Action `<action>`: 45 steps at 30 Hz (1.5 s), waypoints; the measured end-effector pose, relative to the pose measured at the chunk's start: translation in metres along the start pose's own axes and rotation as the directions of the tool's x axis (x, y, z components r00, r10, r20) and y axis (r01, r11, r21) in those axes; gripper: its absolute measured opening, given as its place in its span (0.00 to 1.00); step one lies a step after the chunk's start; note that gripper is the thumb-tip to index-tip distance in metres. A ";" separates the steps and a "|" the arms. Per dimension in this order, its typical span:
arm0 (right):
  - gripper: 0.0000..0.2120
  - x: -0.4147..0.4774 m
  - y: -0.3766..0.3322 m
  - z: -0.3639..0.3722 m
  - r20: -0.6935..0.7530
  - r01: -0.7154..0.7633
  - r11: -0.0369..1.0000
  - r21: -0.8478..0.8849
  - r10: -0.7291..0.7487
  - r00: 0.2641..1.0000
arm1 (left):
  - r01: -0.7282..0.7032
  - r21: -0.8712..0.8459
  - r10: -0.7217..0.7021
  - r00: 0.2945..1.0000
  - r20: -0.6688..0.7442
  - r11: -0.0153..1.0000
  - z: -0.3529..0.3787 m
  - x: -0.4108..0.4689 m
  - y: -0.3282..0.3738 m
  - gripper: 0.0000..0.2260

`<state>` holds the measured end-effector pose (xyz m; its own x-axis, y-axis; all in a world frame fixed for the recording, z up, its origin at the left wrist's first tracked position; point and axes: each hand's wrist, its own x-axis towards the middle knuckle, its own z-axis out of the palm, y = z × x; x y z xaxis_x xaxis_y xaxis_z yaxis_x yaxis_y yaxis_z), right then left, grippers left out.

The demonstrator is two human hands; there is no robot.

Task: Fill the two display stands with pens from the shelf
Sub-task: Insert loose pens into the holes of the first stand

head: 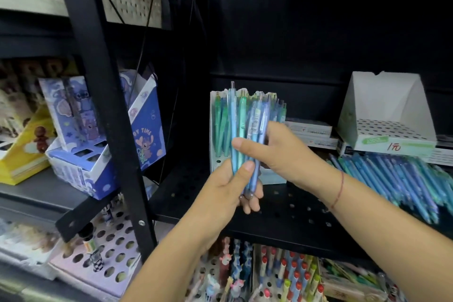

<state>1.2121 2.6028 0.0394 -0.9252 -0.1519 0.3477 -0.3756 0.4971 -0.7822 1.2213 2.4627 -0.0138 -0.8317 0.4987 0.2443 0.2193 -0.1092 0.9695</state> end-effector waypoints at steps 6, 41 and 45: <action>0.14 0.012 -0.009 0.002 0.048 -0.014 0.987 0.158 0.007 0.999 | -0.084 0.016 0.086 0.985 -0.153 0.996 -0.010 0.001 -0.001 0.11; 0.35 0.031 0.023 0.019 -0.286 0.123 0.903 -0.413 -0.256 0.923 | -0.030 -0.009 0.025 0.932 -0.363 0.999 -0.038 0.012 -0.020 0.13; 0.27 0.032 0.026 0.022 -0.324 0.176 0.860 -0.478 -0.360 0.875 | -0.032 -0.015 0.024 0.932 -0.362 0.999 -0.038 0.011 -0.021 0.13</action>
<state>1.1717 2.5922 0.0194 -0.6570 -0.0347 0.7531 -0.4605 0.8094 -0.3644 1.1879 2.4375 -0.0308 -0.9543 0.1510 0.2577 0.2379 -0.1374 0.9615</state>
